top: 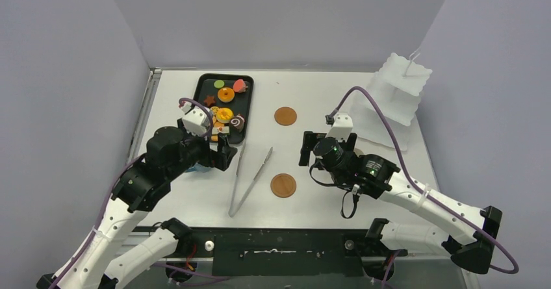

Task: Serve the afternoon tea
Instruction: Pick up the clamp from the center of the board.

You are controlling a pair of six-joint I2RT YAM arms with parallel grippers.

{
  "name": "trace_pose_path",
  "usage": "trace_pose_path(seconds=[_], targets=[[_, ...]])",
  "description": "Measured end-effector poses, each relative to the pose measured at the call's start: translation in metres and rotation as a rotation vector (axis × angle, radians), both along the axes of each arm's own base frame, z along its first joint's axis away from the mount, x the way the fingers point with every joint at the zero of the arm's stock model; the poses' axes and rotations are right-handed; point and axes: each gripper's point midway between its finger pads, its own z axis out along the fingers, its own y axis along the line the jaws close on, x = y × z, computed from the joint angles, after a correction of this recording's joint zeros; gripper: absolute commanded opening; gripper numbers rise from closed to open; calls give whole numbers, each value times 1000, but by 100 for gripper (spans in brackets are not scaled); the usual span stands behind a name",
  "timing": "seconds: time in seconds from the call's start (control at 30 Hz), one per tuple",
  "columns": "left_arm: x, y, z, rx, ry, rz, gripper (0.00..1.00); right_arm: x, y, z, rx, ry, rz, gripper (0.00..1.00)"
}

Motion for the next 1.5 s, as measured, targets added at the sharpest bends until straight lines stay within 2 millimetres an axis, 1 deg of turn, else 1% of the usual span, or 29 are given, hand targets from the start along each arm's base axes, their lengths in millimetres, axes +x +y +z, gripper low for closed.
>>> trace_pose_path(seconds=[0.2,0.3,0.43,0.57,0.67,0.77,0.87,0.97,1.07,1.23,1.37,1.5], targets=[[1,3,-3,17,-2,9,97,3,6,4,12,1,-2,100],[1,7,-6,28,-8,23,97,3,16,-2,24,29,-3,98],[1,17,-10,58,-24,54,97,0,44,-24,9,94,8,98],[-1,30,-9,87,-54,97,97,-3,82,-45,-21,147,26,98],[-3,40,-4,94,-92,127,97,-3,108,-59,-25,173,31,98],[-6,52,1,96,-134,163,97,1,127,-73,-26,194,22,98],[-12,62,7,85,-176,194,97,5,141,-86,-33,216,18,99],[-16,66,13,68,-200,204,96,6,152,-91,-42,232,39,100],[-18,67,10,73,-176,203,93,8,158,-87,-47,228,75,100],[-17,62,-10,119,-56,194,92,17,161,-78,-44,198,111,99],[-19,61,-26,158,16,188,92,28,157,-77,-11,195,73,99],[-24,60,-33,165,65,184,90,35,152,-76,0,195,47,98]])
